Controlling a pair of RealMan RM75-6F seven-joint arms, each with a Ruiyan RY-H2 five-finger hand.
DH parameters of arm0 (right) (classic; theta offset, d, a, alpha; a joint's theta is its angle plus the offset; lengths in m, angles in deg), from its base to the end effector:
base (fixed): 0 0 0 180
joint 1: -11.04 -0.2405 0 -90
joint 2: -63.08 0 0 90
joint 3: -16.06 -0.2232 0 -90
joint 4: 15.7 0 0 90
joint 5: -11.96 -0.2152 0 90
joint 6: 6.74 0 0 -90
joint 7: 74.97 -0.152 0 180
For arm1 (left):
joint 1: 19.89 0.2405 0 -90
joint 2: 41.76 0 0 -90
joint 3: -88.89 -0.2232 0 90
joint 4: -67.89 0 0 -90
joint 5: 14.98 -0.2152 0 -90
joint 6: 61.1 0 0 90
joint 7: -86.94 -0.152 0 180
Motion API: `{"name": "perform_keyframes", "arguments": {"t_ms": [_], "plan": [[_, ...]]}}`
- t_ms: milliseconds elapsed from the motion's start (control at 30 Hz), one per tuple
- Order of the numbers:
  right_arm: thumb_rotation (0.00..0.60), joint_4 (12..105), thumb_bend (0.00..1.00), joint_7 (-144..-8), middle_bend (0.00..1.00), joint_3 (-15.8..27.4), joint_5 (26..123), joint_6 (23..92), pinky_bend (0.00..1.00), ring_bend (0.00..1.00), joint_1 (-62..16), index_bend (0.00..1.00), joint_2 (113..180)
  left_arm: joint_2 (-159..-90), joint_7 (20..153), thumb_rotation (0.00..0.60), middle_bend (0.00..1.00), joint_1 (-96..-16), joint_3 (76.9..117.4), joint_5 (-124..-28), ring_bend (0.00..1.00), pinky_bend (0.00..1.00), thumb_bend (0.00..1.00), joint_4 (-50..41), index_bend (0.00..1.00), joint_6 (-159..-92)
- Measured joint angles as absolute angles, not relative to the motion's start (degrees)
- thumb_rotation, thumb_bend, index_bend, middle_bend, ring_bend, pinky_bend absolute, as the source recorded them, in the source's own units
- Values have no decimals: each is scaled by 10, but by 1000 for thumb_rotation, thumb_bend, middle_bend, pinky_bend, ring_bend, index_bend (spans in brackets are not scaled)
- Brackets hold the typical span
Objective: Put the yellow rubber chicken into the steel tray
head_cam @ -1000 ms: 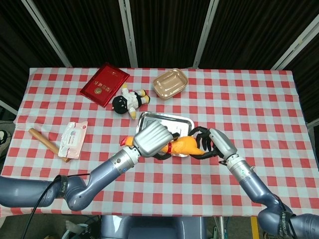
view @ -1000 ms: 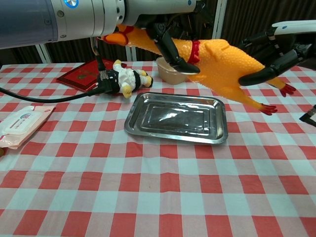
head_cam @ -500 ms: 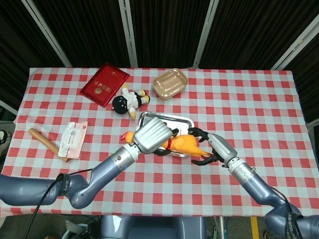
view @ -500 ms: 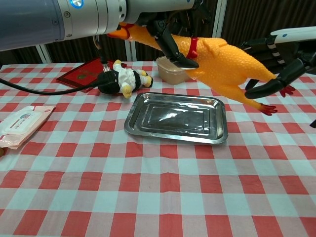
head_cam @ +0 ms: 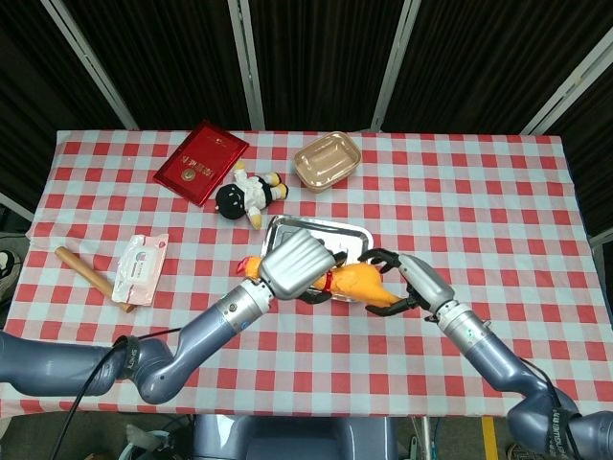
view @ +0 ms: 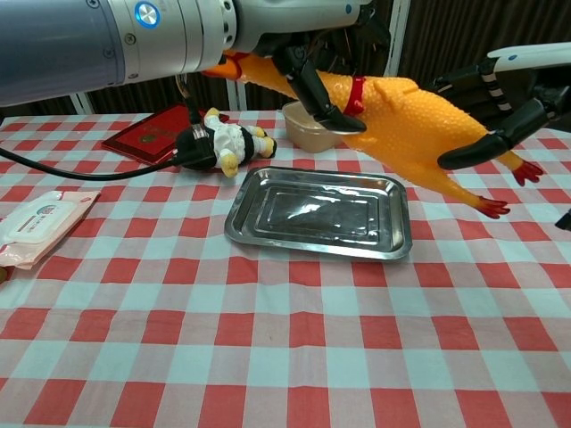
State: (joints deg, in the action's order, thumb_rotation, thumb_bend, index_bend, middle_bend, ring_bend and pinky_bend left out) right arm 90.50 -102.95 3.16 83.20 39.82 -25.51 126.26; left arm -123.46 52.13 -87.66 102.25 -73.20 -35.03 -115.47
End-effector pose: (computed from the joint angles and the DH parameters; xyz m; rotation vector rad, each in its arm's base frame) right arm -0.1212 -0.3047 0.0615 1.6457 -1.7140 1.2689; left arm 0.0640 0.3033 -0.0030 -2.2113 -0.4387 -1.1633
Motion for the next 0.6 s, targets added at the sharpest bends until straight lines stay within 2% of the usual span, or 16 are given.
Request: {"name": "perform_keyframes", "arguments": {"t_ms": [167, 300, 467, 600], "plan": [[600, 896, 557, -1024, 595, 24, 808, 413, 642, 662, -253, 778, 1275, -1233, 525, 600, 662, -877, 1022, -733, 593, 756, 561, -357, 616, -1153], [600, 890, 701, -1016, 690, 21, 793, 415, 751, 776, -254, 880, 1282, -1232, 526, 600, 662, -877, 1022, -732, 593, 756, 561, -359, 616, -1153], [600, 883, 795, -1012, 785, 18, 788, 415, 859, 875, -256, 993, 1286, -1232, 529, 600, 662, -878, 1022, -730, 593, 756, 561, -359, 616, -1151], [600, 879, 816, -1009, 811, 15, 783, 421, 883, 902, -254, 1000, 1289, -1232, 528, 600, 662, -879, 1022, -727, 593, 756, 561, -359, 616, -1149]]}}
